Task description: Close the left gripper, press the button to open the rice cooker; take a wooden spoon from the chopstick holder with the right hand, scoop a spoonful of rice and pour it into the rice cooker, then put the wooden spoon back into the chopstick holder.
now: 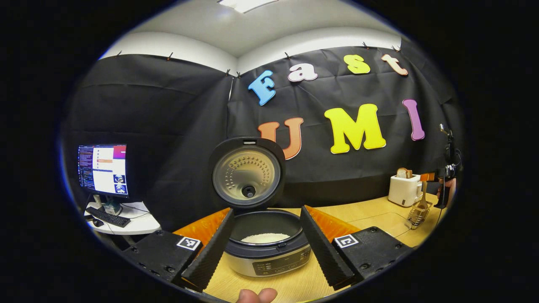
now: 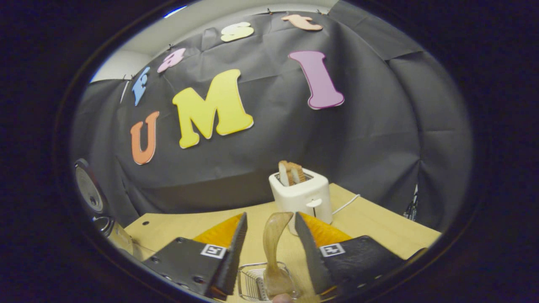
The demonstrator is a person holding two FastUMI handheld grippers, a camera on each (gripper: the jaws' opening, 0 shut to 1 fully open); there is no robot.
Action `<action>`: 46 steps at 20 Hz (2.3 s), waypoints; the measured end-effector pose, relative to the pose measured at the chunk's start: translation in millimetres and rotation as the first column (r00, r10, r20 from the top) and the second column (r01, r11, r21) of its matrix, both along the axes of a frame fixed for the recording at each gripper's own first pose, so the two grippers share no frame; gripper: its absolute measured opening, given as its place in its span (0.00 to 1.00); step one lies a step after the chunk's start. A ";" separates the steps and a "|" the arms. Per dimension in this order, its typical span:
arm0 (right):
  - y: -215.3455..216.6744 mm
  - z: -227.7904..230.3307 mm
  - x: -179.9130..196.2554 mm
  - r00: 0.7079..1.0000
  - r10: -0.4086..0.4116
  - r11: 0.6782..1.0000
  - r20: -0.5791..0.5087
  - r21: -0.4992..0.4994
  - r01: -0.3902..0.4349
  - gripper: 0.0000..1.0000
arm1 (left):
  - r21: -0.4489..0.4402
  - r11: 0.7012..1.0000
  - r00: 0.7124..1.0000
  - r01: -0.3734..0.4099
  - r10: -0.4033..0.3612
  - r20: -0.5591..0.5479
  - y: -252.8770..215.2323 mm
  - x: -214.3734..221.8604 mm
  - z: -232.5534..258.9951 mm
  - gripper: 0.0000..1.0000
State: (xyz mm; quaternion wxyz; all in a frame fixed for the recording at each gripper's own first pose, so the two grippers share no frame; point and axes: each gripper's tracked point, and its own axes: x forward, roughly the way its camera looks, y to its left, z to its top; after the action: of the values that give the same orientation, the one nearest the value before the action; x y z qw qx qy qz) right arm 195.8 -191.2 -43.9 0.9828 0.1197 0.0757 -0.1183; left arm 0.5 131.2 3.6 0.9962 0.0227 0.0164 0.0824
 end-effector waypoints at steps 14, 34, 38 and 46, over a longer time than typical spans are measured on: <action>60.7 81.2 -93.5 0.964 0.239 0.958 0.119 -0.190 -0.214 0.94 | 0.059 0.995 0.994 -0.084 0.080 0.072 -0.9 7.8 85.4 0.99; 28.5 -11.3 -175.2 0.933 0.358 0.896 0.023 -0.288 -0.337 0.95 | 0.036 0.969 0.929 -0.244 0.244 -0.278 109.4 226.5 167.5 0.98; 39.5 -17.4 -184.7 0.927 0.373 0.902 0.027 -0.244 -0.356 0.95 | -0.015 0.964 0.896 -0.266 0.241 -0.372 129.8 238.8 137.7 0.99; 49.3 -26.3 -194.1 0.925 0.379 0.915 0.019 -0.155 -0.372 0.95 | -0.102 0.941 0.805 -0.323 0.217 -0.552 145.0 246.8 87.4 0.99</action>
State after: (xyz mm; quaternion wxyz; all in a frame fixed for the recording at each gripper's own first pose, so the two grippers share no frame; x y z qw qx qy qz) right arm 1.7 -141.9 -70.2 0.9949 0.0326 0.0642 0.0701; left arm 247.3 276.2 91.0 0.9275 -0.0535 0.3031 0.2124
